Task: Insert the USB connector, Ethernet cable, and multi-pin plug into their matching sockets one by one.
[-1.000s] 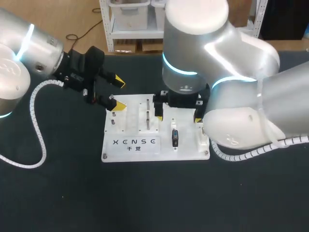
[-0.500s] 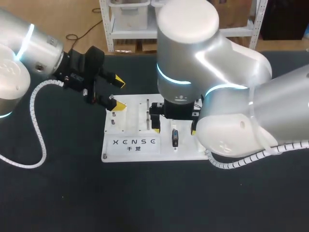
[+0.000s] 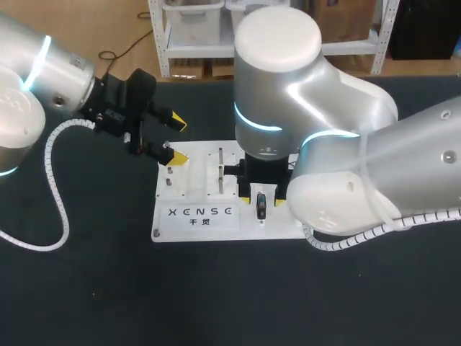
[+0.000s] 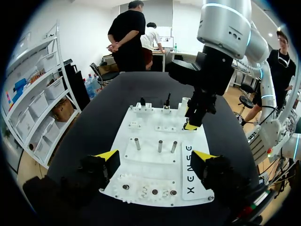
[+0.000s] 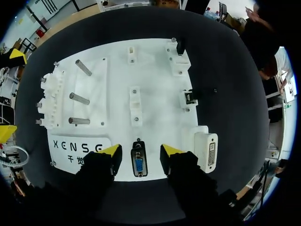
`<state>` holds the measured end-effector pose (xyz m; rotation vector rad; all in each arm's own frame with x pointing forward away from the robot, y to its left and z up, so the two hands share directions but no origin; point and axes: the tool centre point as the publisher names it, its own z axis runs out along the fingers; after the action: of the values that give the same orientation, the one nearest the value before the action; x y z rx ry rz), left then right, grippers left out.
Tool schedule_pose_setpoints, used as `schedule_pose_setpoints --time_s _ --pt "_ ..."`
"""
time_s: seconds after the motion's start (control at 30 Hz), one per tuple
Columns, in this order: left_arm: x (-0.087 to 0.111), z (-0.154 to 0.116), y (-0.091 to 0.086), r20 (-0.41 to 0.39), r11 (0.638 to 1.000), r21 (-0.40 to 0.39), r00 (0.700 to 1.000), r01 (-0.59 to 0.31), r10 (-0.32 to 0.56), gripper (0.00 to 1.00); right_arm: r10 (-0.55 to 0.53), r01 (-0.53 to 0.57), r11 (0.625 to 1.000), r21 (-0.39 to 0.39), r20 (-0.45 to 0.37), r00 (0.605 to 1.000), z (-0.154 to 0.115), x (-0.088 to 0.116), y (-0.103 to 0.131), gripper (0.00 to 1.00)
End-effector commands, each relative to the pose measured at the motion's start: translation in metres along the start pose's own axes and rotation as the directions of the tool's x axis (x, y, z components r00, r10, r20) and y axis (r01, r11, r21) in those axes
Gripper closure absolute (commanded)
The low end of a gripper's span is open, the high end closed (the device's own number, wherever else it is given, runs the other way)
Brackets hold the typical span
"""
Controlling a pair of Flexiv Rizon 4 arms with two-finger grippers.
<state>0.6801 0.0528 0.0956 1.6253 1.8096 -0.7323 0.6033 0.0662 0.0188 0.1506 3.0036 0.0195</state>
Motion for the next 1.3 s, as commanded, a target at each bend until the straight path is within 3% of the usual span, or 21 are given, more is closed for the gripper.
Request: schedule_pose_setpoints --time_s 0.03,0.17,0.33,0.87,1.3 --pt "0.002 0.001 0.001 0.005 1.000 -0.001 1.000 -0.003 0.003 0.00 0.000 0.000 1.000 0.005 0.002 1.000 0.002 -0.001 0.001 0.61" --pt "0.002 0.001 0.001 0.005 1.000 -0.001 1.000 -0.003 0.003 0.00 -0.002 0.002 1.000 0.009 0.000 1.000 0.003 -0.001 0.001 0.69" --pt "0.002 0.001 0.001 0.005 1.000 -0.001 1.000 -0.003 0.003 0.00 -0.006 0.007 1.000 0.010 -0.002 1.000 0.003 0.000 0.001 1.00" --pt "0.002 0.001 0.001 0.005 1.000 -0.001 1.000 -0.003 0.003 0.00 -0.029 0.029 1.000 0.003 0.079 0.996 -0.027 -0.003 -0.001 1.00" --pt "0.002 0.001 0.001 0.005 1.000 -0.001 1.000 -0.003 0.003 0.00 0.008 -0.011 1.000 0.019 0.133 0.991 -0.062 -0.012 -0.039 1.00"
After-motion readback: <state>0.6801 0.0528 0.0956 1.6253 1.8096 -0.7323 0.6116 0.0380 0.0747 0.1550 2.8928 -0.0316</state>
